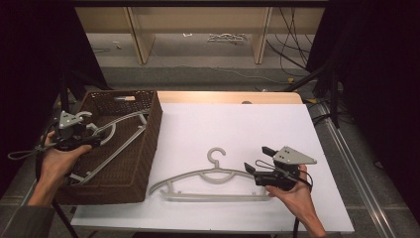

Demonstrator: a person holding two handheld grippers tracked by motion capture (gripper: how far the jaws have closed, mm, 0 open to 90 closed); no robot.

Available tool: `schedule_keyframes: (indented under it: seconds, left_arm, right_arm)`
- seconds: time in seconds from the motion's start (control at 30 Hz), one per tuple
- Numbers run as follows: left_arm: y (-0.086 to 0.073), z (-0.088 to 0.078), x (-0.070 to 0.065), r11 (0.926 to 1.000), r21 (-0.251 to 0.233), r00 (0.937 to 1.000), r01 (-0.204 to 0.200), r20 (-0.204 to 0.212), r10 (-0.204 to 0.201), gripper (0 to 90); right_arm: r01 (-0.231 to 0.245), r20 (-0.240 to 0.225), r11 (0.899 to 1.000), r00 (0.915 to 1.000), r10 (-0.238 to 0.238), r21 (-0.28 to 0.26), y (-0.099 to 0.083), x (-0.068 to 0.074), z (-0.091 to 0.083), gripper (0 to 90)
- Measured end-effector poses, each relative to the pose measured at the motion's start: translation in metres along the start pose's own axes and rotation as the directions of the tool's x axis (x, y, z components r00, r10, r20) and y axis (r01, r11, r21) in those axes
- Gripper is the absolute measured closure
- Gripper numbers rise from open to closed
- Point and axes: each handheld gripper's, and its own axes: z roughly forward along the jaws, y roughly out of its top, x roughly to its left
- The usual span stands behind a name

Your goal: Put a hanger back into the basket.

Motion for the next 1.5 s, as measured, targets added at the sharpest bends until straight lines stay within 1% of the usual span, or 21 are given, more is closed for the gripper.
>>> schedule_keyframes:
  seconds: [0.1, 0.23, 0.3, 0.37, 0.47, 0.53, 0.6, 0.63, 0.67, 0.7, 0.77, 0.83, 0.87, 0.9, 1.0, 1.13, 1.17, 1.2, 1.23, 1.4, 1.5]
  left_arm:
    - [0.004, -0.010, -0.021, 0.9982, -0.051, 0.9970, 0.031, 0.072, -0.027, 29.1]
    - [0.007, -0.015, -0.038, 0.9956, -0.086, 0.9927, 0.036, 0.117, -0.026, 27.0]
    - [0.008, -0.020, -0.056, 0.9934, -0.111, 0.9843, 0.031, 0.176, -0.012, 25.0]
    - [0.008, -0.022, -0.062, 0.9923, -0.120, 0.9824, 0.031, 0.186, -0.008, 24.5]
    - [0.008, -0.025, -0.081, 0.9870, -0.157, 0.9700, 0.036, 0.243, 0.004, 23.3]
    - [0.007, -0.025, -0.084, 0.9860, -0.163, 0.9673, 0.033, 0.253, 0.009, 23.3]
    - [0.004, -0.025, -0.094, 0.9804, -0.192, 0.9569, 0.044, 0.290, 0.014, 23.9]
    - [0.004, -0.025, -0.094, 0.9804, -0.192, 0.9569, 0.044, 0.290, 0.014, 23.7]
    - [0.002, -0.025, -0.100, 0.9788, -0.198, 0.9494, 0.051, 0.314, 0.014, 23.6]
    - [0.002, -0.025, -0.100, 0.9788, -0.198, 0.9494, 0.051, 0.314, 0.014, 23.3]
    - [0.000, -0.025, -0.106, 0.9763, -0.209, 0.9424, 0.056, 0.334, 0.018, 23.1]
    - [-0.002, -0.025, -0.114, 0.9754, -0.214, 0.9300, 0.051, 0.366, 0.031, 22.7]
    - [-0.002, -0.025, -0.114, 0.9754, -0.214, 0.9300, 0.051, 0.366, 0.031, 22.5]
    - [-0.003, -0.024, -0.120, 0.9755, -0.215, 0.9233, 0.047, 0.382, 0.040, 22.2]
    - [-0.005, -0.024, -0.129, 0.9749, -0.217, 0.9130, 0.052, 0.406, 0.042, 21.4]
    - [-0.007, -0.024, -0.136, 0.9727, -0.228, 0.9040, 0.044, 0.424, 0.058, 20.6]
    - [-0.009, -0.023, -0.140, 0.9701, -0.238, 0.8924, 0.049, 0.447, 0.064, 20.0]
    - [-0.009, -0.023, -0.140, 0.9701, -0.238, 0.8924, 0.049, 0.447, 0.064, 19.3]
    - [-0.012, -0.022, -0.144, 0.9686, -0.240, 0.8830, 0.066, 0.466, 0.056, 19.0]
    - [-0.020, -0.021, -0.150, 0.9684, -0.244, 0.8776, 0.053, 0.474, 0.071, 16.9]
    - [-0.026, -0.022, -0.156, 0.9638, -0.264, 0.8839, 0.037, 0.459, 0.091, 15.9]
  right_arm:
    - [-0.001, -0.013, 1.000, 0.9999, 0.001, -0.015, 0.000, 0.000, 0.002, 17.6]
    - [-0.009, -0.014, 1.000, 0.9999, 0.008, -0.009, -0.001, 0.000, 0.001, 17.5]
    - [-0.006, -0.015, 1.000, 0.9999, 0.006, -0.011, -0.001, 0.001, 0.002, 17.3]
    - [-0.010, -0.015, 1.000, 0.9998, 0.010, -0.010, -0.001, 0.001, 0.001, 17.1]
    - [-0.004, -0.013, 1.000, 0.9999, 0.004, -0.016, 0.000, 0.001, 0.002, 17.1]
    - [-0.006, -0.013, 1.000, 0.9999, 0.005, -0.021, -0.001, 0.001, 0.002, 17.0]
    - [-0.004, -0.014, 1.000, 0.9999, 0.004, -0.019, 0.000, 0.001, 0.002, 17.0]
    - [-0.004, -0.014, 1.000, 0.9999, 0.004, -0.019, 0.000, 0.001, 0.002, 17.0]
    - [-0.007, -0.018, 1.000, 0.9998, 0.007, -0.022, -0.001, 0.001, 0.002, 17.1]
    - [-0.007, -0.015, 1.000, 0.9999, 0.007, -0.014, -0.001, 0.001, 0.002, 17.0]
    - [-0.006, -0.017, 1.000, 0.9998, 0.006, -0.013, -0.001, 0.001, 0.002, 17.0]
    - [0.001, -0.023, 1.000, 0.9997, -0.002, -0.023, -0.001, 0.001, 0.003, 16.9]
    - [0.001, -0.023, 1.000, 0.9997, -0.002, -0.023, -0.001, 0.001, 0.003, 16.9]
    - [0.009, -0.022, 1.000, 0.9997, -0.009, -0.017, -0.001, 0.001, 0.003, 16.9]
    - [0.009, -0.023, 1.000, 0.9997, -0.009, -0.019, -0.002, 0.001, 0.003, 16.9]
    - [0.009, -0.027, 1.000, 0.9996, -0.009, -0.021, -0.002, 0.001, 0.003, 16.9]
    - [0.007, -0.030, 1.000, 0.9995, -0.008, -0.020, -0.002, 0.002, 0.004, 16.9]
    - [0.007, -0.030, 1.000, 0.9995, -0.008, -0.020, -0.002, 0.002, 0.004, 16.9]
    - [0.011, -0.037, 1.000, 0.9992, -0.011, -0.019, -0.002, 0.002, 0.004, 16.9]
    - [0.014, -0.034, 1.000, 0.9993, -0.015, -0.021, -0.003, 0.002, 0.006, 16.9]
    - [0.018, -0.041, 1.000, 0.9990, -0.019, -0.013, -0.004, 0.002, 0.006, 16.9]
